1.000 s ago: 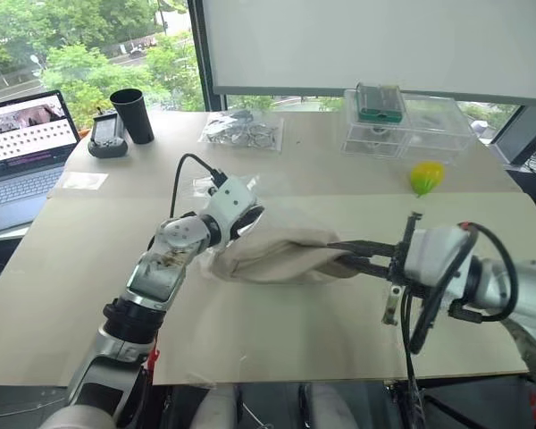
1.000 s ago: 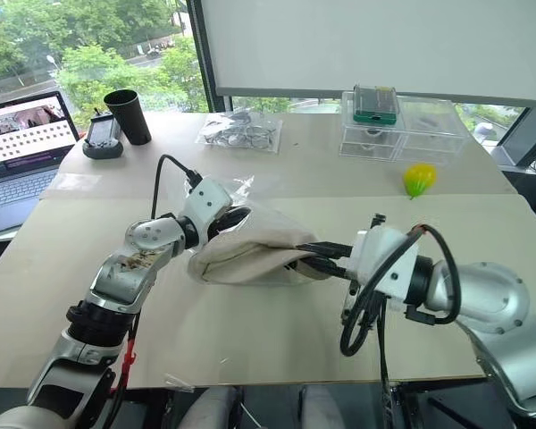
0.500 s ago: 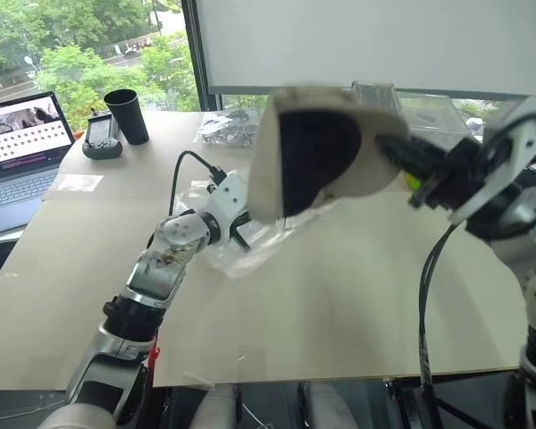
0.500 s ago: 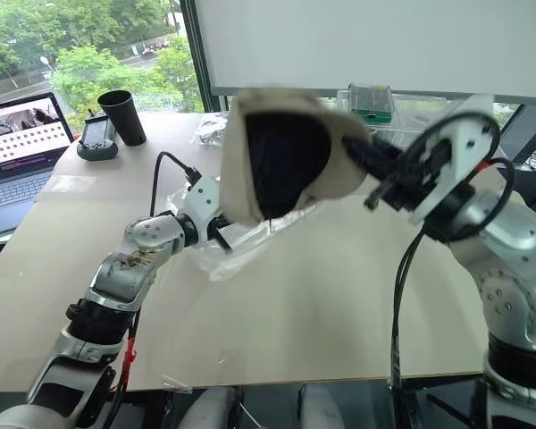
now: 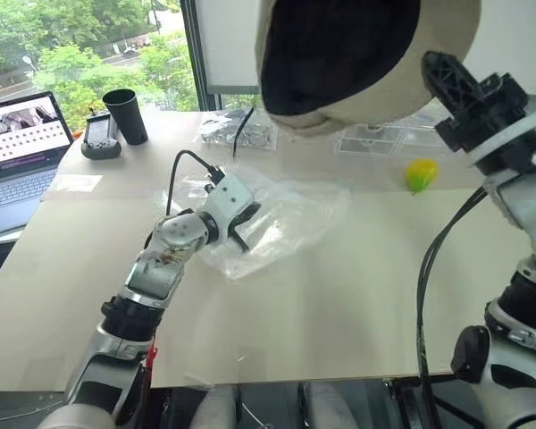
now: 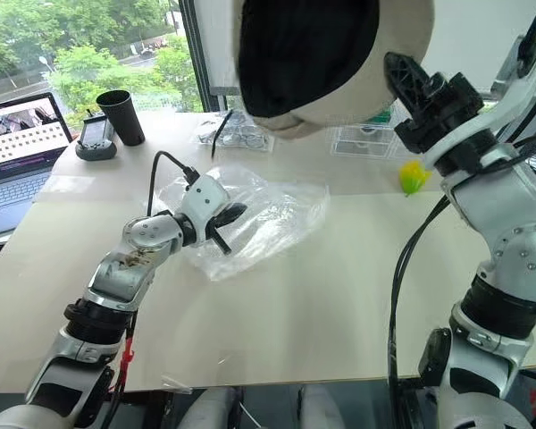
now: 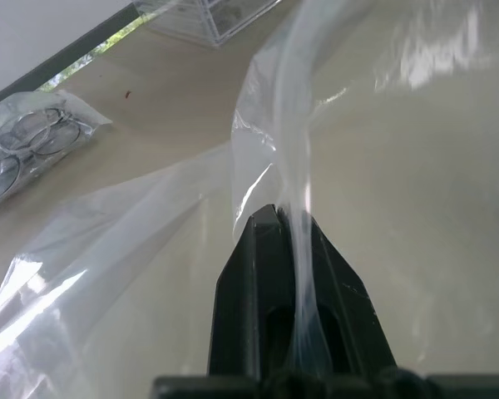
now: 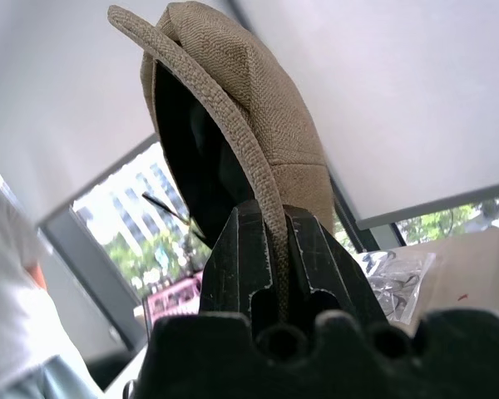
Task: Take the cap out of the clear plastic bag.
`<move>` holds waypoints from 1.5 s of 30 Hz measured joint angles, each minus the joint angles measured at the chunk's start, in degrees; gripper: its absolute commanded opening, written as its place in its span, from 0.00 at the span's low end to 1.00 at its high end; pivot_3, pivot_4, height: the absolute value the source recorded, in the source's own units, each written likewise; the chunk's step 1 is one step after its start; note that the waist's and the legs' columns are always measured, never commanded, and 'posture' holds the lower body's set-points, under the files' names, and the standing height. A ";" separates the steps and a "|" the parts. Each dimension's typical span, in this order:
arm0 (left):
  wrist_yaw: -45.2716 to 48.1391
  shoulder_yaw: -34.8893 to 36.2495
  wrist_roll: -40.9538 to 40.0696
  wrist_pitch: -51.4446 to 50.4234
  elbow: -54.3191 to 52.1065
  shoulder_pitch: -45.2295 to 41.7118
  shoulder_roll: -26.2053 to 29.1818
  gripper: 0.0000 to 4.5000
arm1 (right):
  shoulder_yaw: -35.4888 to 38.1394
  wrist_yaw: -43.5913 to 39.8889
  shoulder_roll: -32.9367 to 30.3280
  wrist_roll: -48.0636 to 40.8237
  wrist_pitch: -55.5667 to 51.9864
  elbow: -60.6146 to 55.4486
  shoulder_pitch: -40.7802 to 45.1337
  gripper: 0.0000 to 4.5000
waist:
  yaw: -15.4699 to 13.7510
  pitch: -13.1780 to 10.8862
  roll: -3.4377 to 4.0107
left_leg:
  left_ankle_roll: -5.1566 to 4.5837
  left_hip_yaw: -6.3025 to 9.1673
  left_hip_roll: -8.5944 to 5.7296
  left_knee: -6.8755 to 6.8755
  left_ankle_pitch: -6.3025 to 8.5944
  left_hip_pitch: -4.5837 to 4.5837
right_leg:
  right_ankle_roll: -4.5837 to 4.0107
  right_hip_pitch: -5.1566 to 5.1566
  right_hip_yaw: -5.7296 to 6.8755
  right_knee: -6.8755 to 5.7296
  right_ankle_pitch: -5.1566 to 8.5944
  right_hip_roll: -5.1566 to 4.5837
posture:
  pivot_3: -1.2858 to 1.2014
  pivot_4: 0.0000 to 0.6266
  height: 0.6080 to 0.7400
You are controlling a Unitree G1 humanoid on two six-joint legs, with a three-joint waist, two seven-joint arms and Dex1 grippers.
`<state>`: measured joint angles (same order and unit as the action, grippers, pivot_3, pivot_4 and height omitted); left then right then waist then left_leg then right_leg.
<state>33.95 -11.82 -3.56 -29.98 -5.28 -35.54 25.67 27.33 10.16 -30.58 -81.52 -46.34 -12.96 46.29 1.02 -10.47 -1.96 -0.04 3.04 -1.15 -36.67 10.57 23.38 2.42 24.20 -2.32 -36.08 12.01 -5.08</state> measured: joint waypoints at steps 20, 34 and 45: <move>-0.64 -1.14 19.55 67.30 21.55 9.69 16.18 0.00 | -54.56 -22.68 -11.81 87.69 38.38 1.41 -7.11 0.01 | -0.10 0.01 0.10 | -0.07 -0.14 -0.01 0.07 0.05 0.03 | -0.01 0.16 -0.04 0.05 -0.01 -0.05 | 0.52 0.24 1.00; -1.81 -2.10 21.18 76.07 27.59 12.19 15.77 0.00 | -59.38 -36.11 -6.80 102.98 45.65 7.01 -15.53 0.01 | 0.22 0.08 0.04 | -0.07 -0.17 0.07 0.05 0.05 -0.31 | 0.00 -0.09 -0.02 -0.03 -0.02 0.02 | 0.52 0.24 1.00; 1.80 -0.64 17.48 71.92 23.34 15.68 17.83 0.38 | -54.74 -46.98 -3.62 98.22 40.90 10.26 -17.29 0.74 | 0.11 0.16 -0.06 | -0.07 -0.15 0.10 0.05 0.05 -0.36 | -0.01 -0.12 -0.02 -0.03 -0.02 0.05 | 0.52 0.24 1.00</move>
<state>35.76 -12.46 13.92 41.94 18.06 -19.86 43.51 -27.40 -36.82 -34.19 16.70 -5.44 -2.70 29.00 1.13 -10.32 -2.02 -0.11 2.89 -1.05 -36.63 10.62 23.02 2.41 24.08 -2.34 -36.11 11.99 -5.03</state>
